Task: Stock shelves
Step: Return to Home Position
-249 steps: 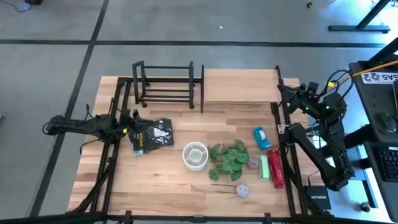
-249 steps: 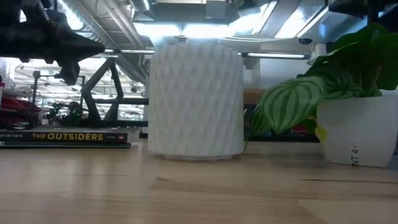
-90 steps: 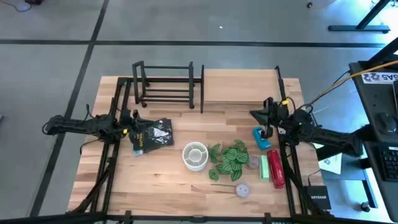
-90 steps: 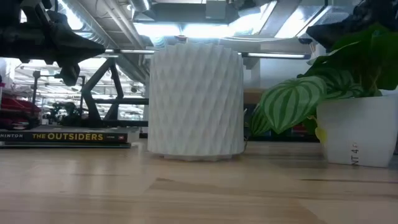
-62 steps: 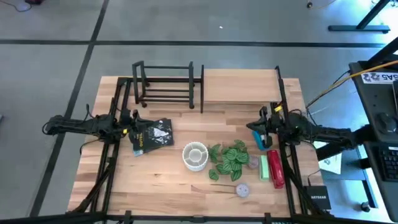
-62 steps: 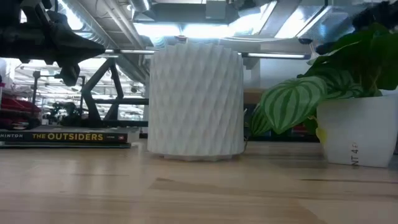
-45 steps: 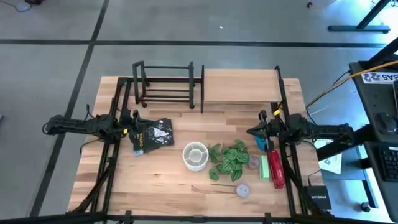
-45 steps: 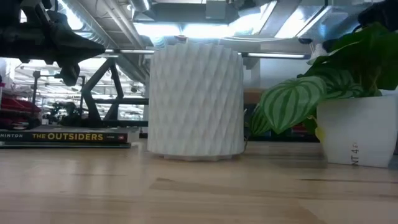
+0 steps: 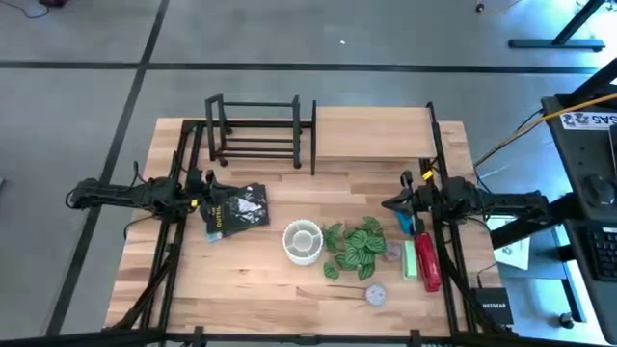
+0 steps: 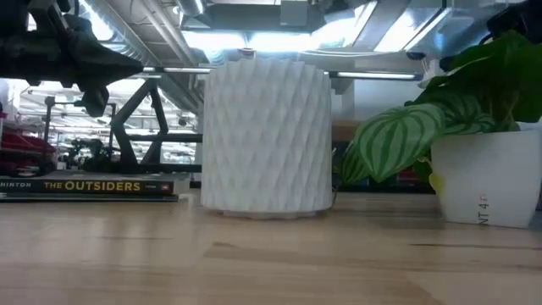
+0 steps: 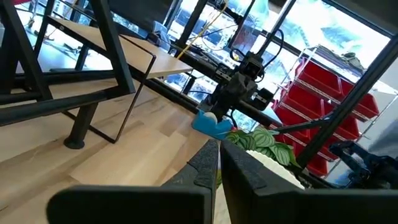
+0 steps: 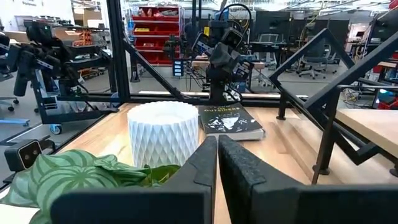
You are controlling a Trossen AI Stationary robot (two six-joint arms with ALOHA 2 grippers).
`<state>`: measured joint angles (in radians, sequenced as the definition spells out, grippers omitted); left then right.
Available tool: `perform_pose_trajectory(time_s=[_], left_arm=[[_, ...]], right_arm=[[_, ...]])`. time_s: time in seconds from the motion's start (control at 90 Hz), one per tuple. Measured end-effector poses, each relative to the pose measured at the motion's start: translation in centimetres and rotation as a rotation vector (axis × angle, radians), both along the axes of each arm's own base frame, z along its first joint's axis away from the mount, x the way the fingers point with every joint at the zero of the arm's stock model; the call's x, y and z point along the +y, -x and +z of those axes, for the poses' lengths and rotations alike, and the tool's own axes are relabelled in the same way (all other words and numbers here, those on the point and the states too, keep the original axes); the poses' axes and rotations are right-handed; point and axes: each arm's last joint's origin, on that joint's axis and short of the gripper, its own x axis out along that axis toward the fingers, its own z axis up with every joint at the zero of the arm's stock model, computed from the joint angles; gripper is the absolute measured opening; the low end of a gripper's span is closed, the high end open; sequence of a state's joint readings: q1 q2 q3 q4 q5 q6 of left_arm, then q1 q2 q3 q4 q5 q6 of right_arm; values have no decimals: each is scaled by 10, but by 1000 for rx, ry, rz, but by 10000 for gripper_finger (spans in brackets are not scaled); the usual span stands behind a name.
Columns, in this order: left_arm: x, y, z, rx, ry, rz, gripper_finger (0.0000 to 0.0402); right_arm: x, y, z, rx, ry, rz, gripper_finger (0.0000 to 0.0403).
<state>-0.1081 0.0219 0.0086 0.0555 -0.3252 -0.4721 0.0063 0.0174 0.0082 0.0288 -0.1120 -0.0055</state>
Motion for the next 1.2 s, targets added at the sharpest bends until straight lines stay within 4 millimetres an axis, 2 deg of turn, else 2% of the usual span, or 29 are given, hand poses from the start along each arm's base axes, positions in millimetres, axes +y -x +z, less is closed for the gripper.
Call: perform_pose_trajectory(time_s=[1.2], left_arm=[[0, 0, 0, 0, 0, 0, 0]], right_arm=[[2, 0, 0, 3, 0, 11, 1]])
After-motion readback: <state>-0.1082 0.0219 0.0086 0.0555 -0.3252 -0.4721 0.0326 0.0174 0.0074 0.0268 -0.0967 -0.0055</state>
